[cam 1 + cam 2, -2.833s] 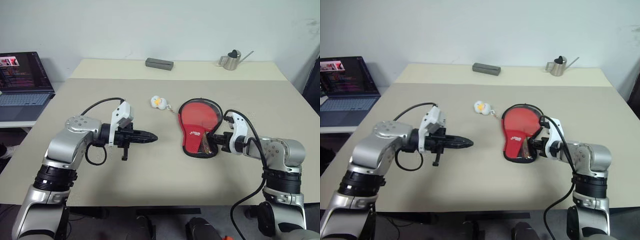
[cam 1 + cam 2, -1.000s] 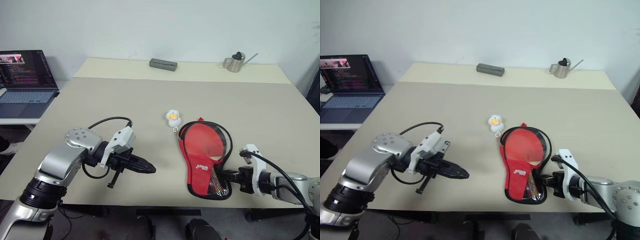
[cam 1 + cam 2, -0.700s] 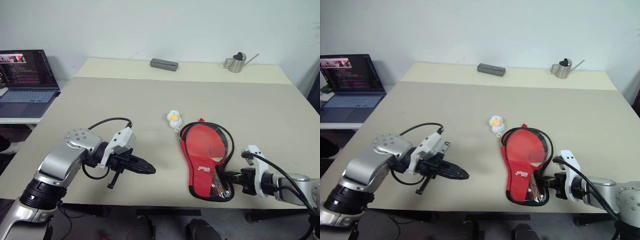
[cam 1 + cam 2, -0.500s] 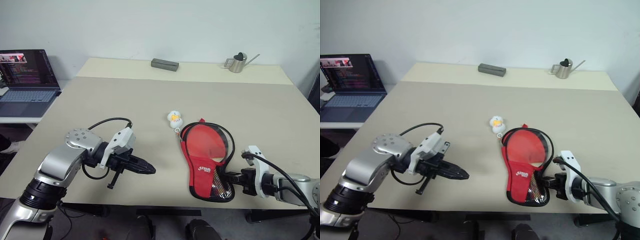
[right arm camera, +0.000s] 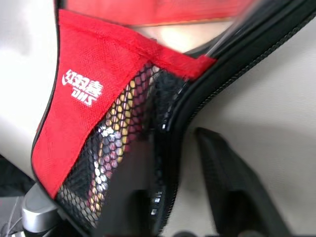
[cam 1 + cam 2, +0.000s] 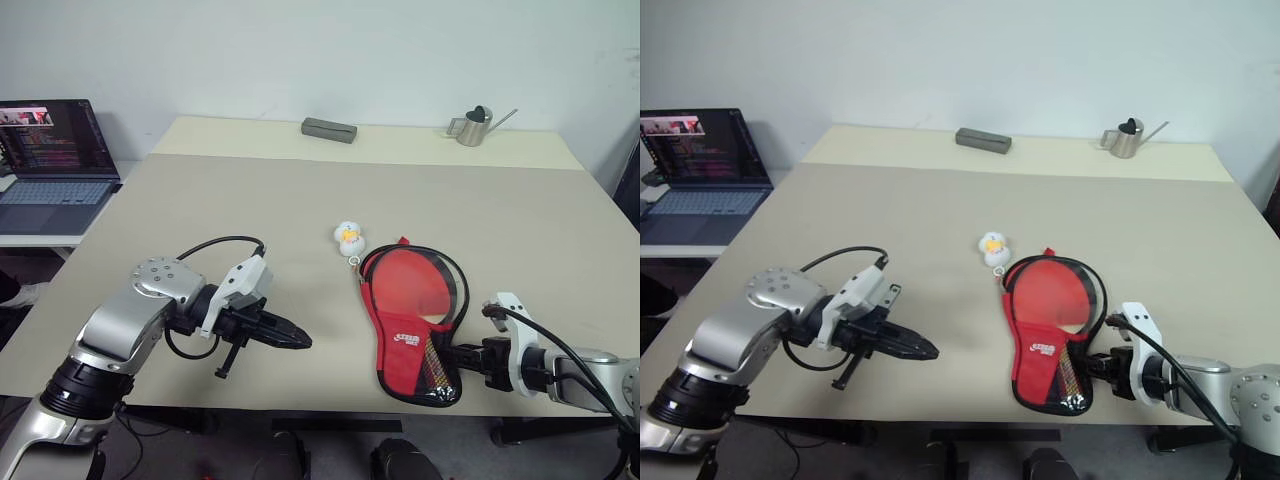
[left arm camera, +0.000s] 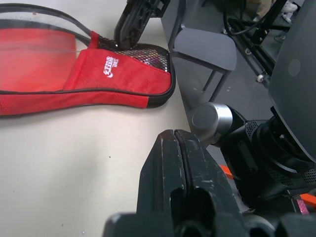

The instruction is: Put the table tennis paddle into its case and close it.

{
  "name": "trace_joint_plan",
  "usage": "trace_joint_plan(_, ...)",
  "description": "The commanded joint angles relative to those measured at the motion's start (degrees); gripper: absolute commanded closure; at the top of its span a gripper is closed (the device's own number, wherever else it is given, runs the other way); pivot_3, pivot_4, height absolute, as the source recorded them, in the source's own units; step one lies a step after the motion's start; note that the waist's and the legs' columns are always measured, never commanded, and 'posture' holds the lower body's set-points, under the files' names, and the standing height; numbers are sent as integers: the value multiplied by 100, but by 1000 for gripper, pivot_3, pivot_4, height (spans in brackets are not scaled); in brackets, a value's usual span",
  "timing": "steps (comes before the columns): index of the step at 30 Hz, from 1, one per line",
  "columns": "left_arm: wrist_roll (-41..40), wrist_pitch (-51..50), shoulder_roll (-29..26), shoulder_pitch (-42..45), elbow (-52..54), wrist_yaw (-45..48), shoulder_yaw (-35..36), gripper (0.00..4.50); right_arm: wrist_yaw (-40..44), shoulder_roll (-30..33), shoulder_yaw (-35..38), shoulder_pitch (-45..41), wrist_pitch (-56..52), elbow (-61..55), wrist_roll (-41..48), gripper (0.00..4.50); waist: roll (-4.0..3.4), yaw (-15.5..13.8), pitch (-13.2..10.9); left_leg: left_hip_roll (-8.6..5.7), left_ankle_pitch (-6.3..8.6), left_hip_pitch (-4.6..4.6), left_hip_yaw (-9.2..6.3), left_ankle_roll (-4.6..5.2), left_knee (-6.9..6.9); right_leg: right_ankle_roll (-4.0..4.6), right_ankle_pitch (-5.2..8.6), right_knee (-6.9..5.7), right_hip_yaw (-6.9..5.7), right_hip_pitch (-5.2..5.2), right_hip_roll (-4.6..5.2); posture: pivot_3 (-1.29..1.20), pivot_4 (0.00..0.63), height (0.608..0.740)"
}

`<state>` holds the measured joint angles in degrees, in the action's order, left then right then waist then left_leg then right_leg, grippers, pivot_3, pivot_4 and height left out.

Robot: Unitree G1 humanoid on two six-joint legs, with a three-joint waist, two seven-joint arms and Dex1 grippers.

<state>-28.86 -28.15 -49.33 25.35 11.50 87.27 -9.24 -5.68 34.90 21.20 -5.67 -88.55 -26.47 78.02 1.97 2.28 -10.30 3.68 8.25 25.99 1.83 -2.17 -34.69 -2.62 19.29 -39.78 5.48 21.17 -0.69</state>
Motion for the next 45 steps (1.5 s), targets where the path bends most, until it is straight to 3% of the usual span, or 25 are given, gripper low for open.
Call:
trace_joint_plan(1, -53, 38, -4, 63, 138, 70, -18, 4500, 230, 240, 113, 124, 167, 18, 261, 1764, 0, 4, 0, 0, 0, 0, 1, 0, -1, 0, 0, 0, 1, 0, 0, 0, 150, 740)
trace_joint_plan(16, 16, 83, 143, 75, 30, -28, -30, 4500, 2558, 1920, -330, 120, 1386, 798, -1558, 1764, -1, 11, 0, 1, -1, 0, 3, 1, -12, -5, 2, -2, 6, 1, -1, 0, 150, 740)
trace_joint_plan(20, 13, 74, 147, 76, 31, -47, 0, 4500, 2711, 1931, 1, -275, 1360, 1398, -1616, 1764, -1, 24, 0, 0, -1, 0, 5, 1, -13, -6, 0, -3, 8, 1, -1, 0, 150, 740)
trace_joint_plan(22, 9, 68, 150, 69, 32, -64, 15, 4500, 2883, 1923, 137, -355, 1405, 1438, -1568, 1406, -1, 25, 0, 0, -1, 0, 5, 1, -14, -5, -1, -4, 7, 1, -1, 0, 150, 740)
trace_joint_plan(26, -4, 38, 156, 85, 27, -114, 46, 4500, 3343, 1844, 358, -409, 1579, 1167, -1377, 161, -1, 23, 0, 0, -1, 0, 3, 1, -13, -4, -1, -4, 5, 0, -2, 0, 150, 740)
trace_joint_plan(27, -6, 31, 162, 90, 22, -142, 60, 4500, 3467, 1851, 350, -405, 1674, 1079, -1422, 34, -2, 25, -1, 0, -1, 0, 4, 1, -13, -5, 0, -3, 6, 1, -2, 0, 150, 740)
trace_joint_plan(36, 87, -93, 447, 245, -230, -924, 207, 4500, 3866, 1624, -323, -848, 2884, 415, -2285, 34, -2, 62, -1, 0, -1, -1, 0, 1, -17, -28, 9, -7, 4, -1, -2, 0, 150, 740)
trace_joint_plan(45, 837, 176, 872, 464, -966, -2398, 367, 4500, 4652, 1417, -1840, -1452, 4454, 846, -3991, 34, -2, 61, -1, -1, -1, -1, 3, 1, -18, -28, 9, -11, 7, 2, -2, 0, 150, 740)
